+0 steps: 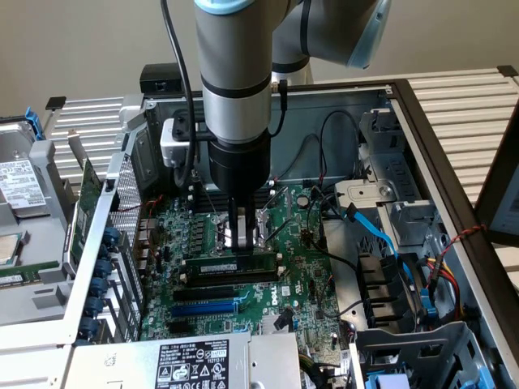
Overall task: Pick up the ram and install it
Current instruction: 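Insert the ram into the slot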
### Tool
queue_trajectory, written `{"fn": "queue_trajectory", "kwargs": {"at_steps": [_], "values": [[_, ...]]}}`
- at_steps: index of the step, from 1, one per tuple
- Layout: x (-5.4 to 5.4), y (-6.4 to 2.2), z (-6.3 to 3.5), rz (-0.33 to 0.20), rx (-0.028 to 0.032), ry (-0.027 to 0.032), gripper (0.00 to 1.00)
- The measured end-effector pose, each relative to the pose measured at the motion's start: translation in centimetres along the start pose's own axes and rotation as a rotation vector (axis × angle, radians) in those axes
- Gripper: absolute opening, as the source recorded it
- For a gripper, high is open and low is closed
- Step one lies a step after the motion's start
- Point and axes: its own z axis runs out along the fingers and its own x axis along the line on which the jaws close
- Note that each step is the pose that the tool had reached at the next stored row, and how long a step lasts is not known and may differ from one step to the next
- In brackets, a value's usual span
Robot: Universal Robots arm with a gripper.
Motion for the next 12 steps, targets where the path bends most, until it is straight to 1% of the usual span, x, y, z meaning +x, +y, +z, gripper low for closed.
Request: {"fn": "queue_trajectory", "kwargs": {"at_steps": [7, 12], "values": [[-0.02, 0.01, 0.02, 0.01, -0.0003, -0.0023, 0.13], [-0.01, 0.01, 0.06, 0.011, -0.0003, -0.0026, 0.13]]}}
